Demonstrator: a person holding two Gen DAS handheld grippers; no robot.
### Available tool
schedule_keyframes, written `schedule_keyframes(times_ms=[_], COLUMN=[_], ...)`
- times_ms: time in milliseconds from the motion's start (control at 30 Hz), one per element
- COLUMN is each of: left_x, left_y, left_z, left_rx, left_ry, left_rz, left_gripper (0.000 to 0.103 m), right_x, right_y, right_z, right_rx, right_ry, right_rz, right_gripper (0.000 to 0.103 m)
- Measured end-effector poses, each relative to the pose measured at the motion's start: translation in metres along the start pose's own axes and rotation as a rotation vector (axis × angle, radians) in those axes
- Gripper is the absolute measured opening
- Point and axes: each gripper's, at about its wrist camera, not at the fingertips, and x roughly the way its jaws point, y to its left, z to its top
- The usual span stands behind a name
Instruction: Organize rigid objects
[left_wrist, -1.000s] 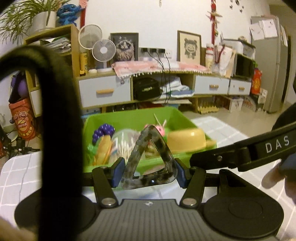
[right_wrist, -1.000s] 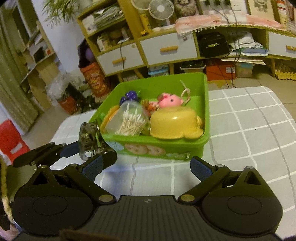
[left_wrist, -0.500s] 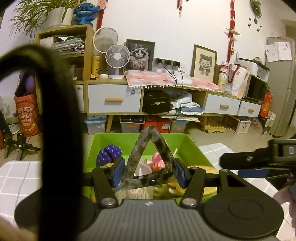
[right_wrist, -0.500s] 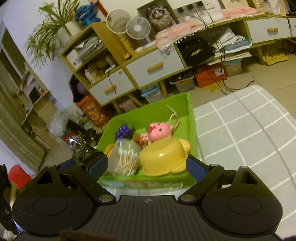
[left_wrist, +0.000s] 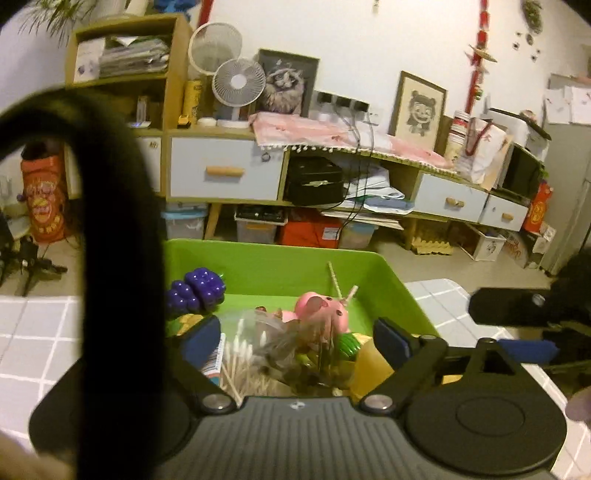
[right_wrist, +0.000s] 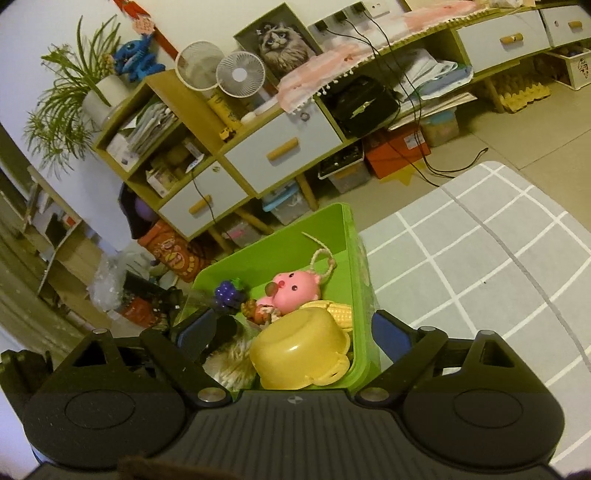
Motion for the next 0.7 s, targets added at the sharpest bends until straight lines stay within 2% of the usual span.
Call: schedule_keyframes(times_ms=[133, 433, 533, 700], left_x=[-0.016, -0.078, -0.102, -0.141], left_y=[-0.007, -0.023, -0.025, -0.034], left_z=[-0.001, -0.007, -0.008, -0.014], left_rx=[0.008, -0.049, -0.075, -0.036], left_ry=[0.02, 0.08, 0.097, 0.136], left_rz=[0.016, 0.149, 0.184, 0.264], left_gripper=[0.069, 0.075, 0.077, 0.081], right_x=[-0.007, -0.05, -0.069, -0.097], right_y=[0.004, 0.023, 0.039, 0.066], right_z=[-0.002, -0.02, -0.027, -0.043], right_rx=[-0.032, -0.158, -0.201, -0.365], right_ry=[-0.001, 0.021, 0.003, -0.009], right_rz=[-0.014, -0.039, -0.087, -0.224], right_gripper=[0.095, 0.098, 0.1, 0.101])
